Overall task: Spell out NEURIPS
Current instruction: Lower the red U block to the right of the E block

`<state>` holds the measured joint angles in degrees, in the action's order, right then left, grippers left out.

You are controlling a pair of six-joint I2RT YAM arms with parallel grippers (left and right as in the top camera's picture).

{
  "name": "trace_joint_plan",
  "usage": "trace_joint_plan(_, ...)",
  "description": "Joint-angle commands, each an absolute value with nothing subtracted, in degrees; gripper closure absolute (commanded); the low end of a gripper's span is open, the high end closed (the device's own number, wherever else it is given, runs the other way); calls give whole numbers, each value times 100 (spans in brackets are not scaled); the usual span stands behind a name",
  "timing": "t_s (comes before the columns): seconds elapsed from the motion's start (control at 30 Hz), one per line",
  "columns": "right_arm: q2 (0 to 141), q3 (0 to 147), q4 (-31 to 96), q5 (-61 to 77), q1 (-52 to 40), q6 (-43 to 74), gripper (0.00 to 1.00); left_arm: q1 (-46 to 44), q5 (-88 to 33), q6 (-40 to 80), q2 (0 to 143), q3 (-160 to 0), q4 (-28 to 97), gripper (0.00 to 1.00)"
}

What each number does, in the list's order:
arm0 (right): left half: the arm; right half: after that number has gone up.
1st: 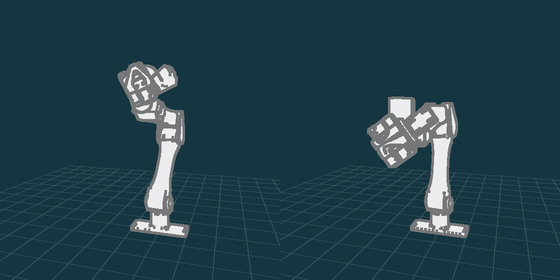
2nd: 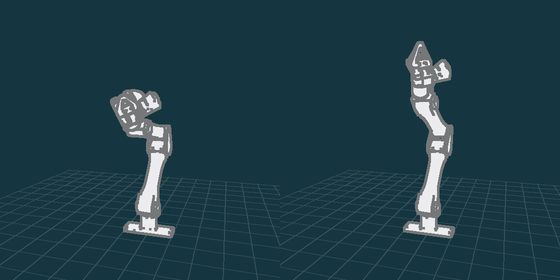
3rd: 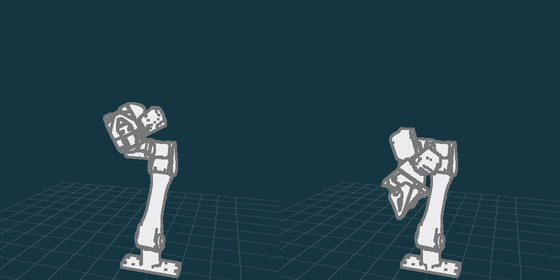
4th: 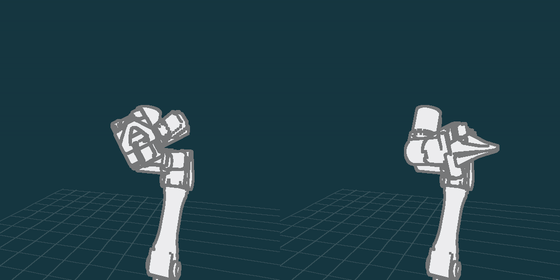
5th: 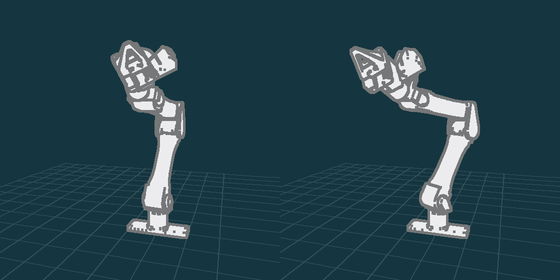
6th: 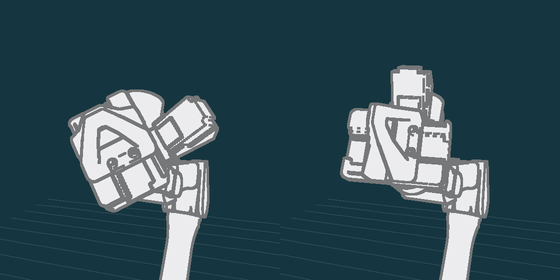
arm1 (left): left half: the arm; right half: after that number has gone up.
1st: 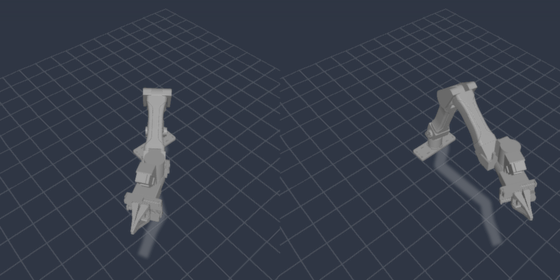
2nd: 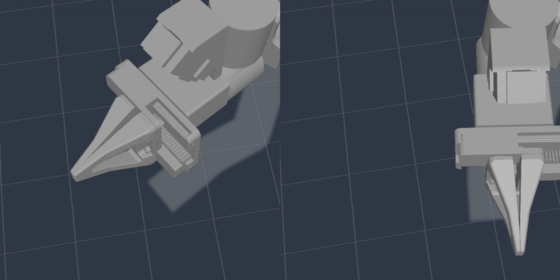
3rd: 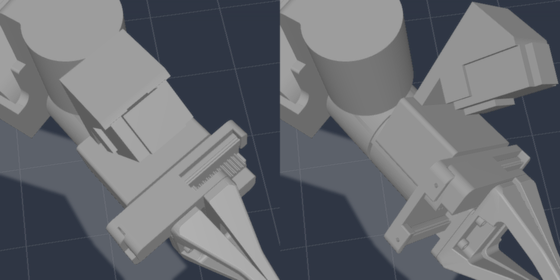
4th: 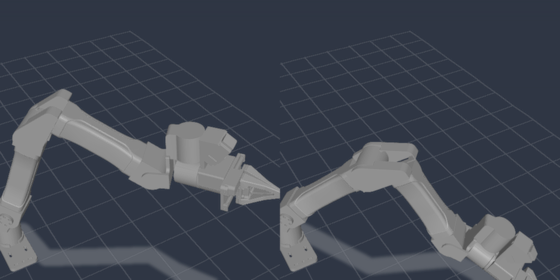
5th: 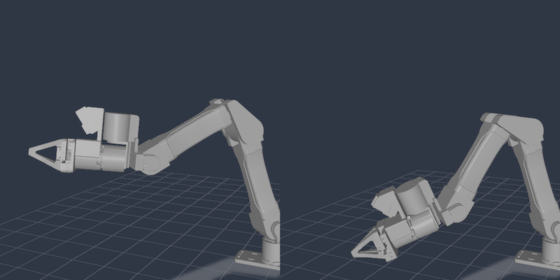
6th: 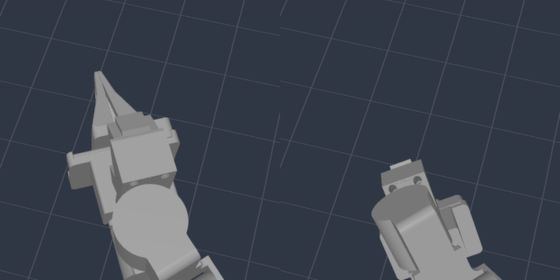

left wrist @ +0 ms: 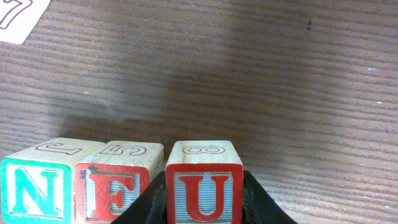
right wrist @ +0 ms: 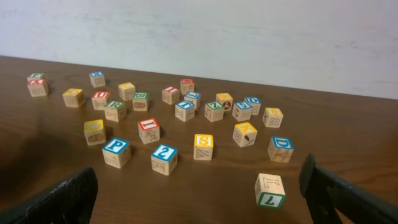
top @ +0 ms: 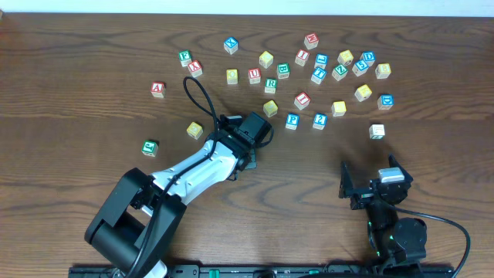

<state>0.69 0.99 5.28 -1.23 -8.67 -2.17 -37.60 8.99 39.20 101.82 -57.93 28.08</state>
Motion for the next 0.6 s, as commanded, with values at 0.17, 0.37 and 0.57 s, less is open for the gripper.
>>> trace_joint_plan(0.17,38,82,537,-132,-808,-285,1,-3704,797,3780,10274,-5592,2814,92)
trace_joint_plan(0.37,38,82,539,-132,-808,-285,1,-3704,683,3642,10274,-5592,2790,93)
trace_joint_plan(0.57,38,82,539,-132,-808,-285,1,-3704,620,3588,10274,-5592,2770,92)
